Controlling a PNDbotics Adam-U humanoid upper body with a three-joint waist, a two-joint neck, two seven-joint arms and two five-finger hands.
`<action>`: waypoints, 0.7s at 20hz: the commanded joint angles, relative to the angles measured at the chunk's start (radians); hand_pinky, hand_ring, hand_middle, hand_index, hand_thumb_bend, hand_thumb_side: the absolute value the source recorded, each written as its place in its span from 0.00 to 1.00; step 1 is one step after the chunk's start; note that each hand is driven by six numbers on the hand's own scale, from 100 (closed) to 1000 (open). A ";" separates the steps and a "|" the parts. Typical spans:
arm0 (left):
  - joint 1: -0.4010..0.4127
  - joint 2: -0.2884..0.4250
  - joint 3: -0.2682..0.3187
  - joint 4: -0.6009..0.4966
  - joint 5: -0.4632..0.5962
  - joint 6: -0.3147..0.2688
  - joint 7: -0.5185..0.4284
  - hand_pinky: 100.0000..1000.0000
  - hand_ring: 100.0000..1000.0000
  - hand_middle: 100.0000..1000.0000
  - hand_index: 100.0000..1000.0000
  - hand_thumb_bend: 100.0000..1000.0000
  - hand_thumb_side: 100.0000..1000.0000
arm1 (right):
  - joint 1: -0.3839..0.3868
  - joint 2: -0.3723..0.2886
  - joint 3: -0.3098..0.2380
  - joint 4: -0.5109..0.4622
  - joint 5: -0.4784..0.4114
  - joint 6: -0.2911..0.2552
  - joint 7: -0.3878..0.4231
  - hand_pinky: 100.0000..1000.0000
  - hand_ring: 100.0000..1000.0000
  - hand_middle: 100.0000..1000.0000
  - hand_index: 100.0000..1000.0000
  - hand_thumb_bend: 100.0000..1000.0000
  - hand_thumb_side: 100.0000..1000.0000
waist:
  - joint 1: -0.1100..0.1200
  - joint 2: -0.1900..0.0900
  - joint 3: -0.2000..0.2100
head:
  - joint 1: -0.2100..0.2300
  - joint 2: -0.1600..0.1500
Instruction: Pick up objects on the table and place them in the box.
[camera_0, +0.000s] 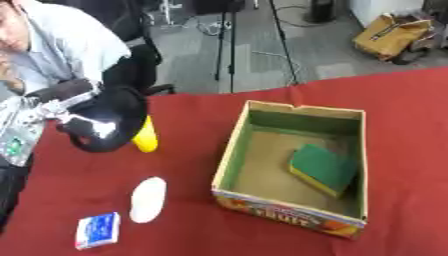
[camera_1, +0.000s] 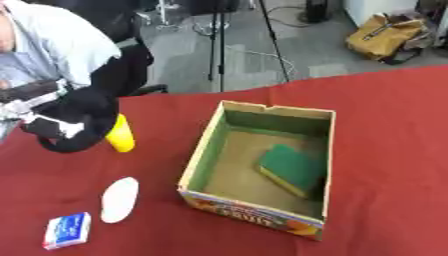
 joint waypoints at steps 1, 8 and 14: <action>-0.042 0.039 -0.009 -0.034 0.021 -0.016 -0.008 0.00 0.16 0.13 0.33 0.00 0.16 | -0.006 -0.024 0.000 -0.011 -0.006 0.003 -0.003 0.87 0.82 0.60 0.61 0.00 1.00 | -0.004 -0.030 0.000 | -0.005 0.008; -0.100 0.007 -0.032 -0.063 0.068 -0.034 -0.035 0.00 0.17 0.13 0.32 0.00 0.16 | -0.007 -0.026 0.005 -0.011 -0.010 0.006 -0.005 0.87 0.82 0.60 0.60 0.00 1.00 | -0.003 -0.035 -0.003 | -0.009 0.010; -0.156 -0.044 -0.057 -0.081 0.102 -0.049 -0.054 0.00 0.17 0.12 0.32 0.00 0.16 | -0.007 -0.027 0.010 -0.011 -0.017 0.011 -0.002 0.87 0.82 0.60 0.60 0.00 1.00 | -0.002 -0.041 -0.014 | -0.007 0.018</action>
